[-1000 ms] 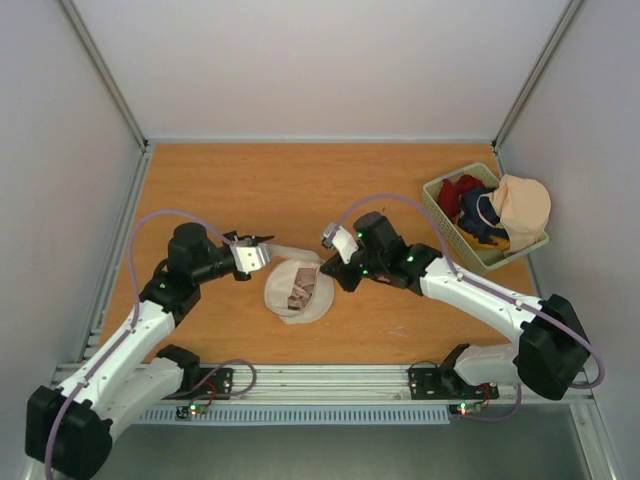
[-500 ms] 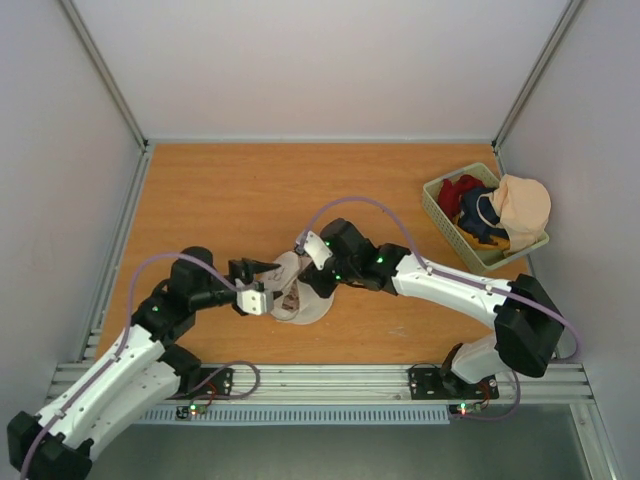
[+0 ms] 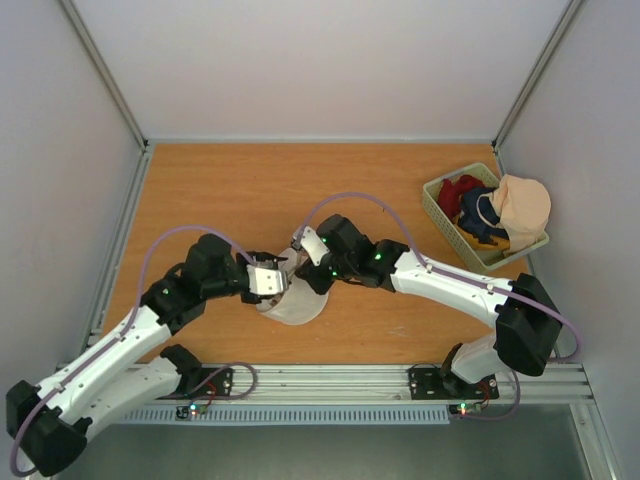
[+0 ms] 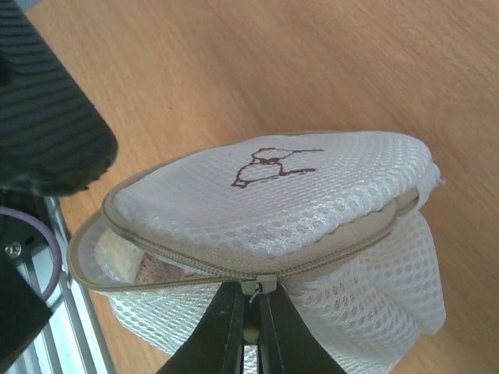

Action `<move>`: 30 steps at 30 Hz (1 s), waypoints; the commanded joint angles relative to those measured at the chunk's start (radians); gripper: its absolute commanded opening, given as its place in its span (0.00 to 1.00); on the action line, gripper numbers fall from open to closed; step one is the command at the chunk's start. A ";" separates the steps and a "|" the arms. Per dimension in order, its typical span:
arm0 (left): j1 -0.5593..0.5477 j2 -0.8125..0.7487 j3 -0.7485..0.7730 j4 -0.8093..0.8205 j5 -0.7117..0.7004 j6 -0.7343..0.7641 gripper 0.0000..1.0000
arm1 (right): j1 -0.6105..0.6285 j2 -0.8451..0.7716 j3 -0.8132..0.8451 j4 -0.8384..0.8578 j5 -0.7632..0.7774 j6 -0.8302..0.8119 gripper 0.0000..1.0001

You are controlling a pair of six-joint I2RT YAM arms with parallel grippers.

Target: Unzip the laundry bag and remove the bra

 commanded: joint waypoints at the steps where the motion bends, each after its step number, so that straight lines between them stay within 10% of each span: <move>1: -0.014 0.027 0.010 -0.054 -0.097 -0.219 0.46 | 0.008 0.003 0.024 0.012 0.012 0.015 0.01; 16: -0.014 0.033 -0.032 -0.114 -0.063 -0.234 0.55 | 0.008 0.003 0.021 0.006 0.025 0.006 0.01; 30: -0.022 0.080 -0.113 0.150 -0.218 -0.181 0.25 | 0.008 0.015 0.033 0.005 -0.017 -0.019 0.01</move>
